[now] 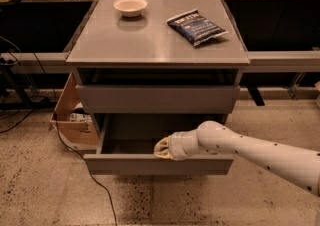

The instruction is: Close middle drawer

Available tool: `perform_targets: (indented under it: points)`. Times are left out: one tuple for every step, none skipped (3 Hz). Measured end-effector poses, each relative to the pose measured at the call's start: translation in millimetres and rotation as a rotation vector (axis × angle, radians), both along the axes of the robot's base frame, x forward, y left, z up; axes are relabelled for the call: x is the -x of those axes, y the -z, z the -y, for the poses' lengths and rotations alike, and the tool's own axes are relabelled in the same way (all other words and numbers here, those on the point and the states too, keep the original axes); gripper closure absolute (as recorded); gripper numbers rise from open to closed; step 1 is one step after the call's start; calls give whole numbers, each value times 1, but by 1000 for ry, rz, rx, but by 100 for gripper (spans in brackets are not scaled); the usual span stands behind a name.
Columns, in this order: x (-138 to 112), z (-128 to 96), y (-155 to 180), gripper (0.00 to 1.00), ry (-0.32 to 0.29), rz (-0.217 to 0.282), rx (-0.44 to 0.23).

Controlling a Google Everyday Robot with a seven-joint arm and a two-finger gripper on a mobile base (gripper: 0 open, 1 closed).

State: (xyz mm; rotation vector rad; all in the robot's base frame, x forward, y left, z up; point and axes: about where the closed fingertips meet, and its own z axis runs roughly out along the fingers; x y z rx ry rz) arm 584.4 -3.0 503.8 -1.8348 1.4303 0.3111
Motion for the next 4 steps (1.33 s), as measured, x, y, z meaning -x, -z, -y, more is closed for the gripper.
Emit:
perform_targets:
  points:
    - [32, 33, 1, 100, 49, -23, -10]
    - [54, 70, 6, 100, 102, -44, -5]
    - [53, 77, 11, 100, 108, -42, 0]
    - [48, 99, 30, 100, 128, -33, 15]
